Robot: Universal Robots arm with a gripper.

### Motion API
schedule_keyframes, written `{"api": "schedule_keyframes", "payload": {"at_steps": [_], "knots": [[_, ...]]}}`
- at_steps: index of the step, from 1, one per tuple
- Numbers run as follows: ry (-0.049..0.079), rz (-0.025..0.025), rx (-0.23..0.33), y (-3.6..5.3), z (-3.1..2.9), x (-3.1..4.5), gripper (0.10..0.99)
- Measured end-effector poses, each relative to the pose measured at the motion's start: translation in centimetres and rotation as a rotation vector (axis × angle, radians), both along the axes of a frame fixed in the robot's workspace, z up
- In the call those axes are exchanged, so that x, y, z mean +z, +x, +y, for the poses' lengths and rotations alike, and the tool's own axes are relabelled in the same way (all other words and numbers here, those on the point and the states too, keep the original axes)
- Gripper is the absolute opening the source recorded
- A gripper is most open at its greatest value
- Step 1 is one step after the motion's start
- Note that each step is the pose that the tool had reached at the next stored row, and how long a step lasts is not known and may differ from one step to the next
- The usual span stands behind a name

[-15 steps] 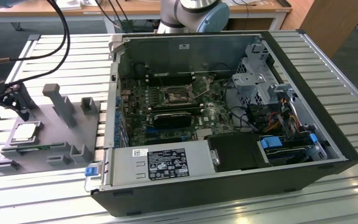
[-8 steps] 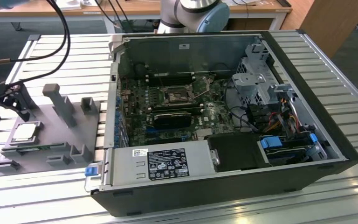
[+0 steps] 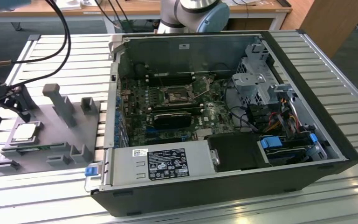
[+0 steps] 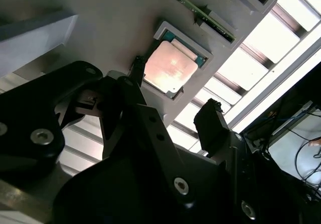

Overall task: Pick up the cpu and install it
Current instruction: 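Pick up the cpu and move it towards the insertion slot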

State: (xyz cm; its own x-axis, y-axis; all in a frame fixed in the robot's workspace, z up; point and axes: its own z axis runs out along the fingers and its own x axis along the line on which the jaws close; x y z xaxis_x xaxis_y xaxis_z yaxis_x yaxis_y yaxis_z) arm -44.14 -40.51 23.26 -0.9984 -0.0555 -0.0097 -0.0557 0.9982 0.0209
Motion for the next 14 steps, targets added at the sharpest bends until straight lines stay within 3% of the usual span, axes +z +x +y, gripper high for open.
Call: {"api": "schedule_keyframes", "payload": {"at_steps": [5,14], "knots": [[0.0,0.0,-0.054,0.0,0.01,-0.46,0.678],[0.0,0.0002,-0.056,-0.01,0.01,-1.22,0.678]]}}
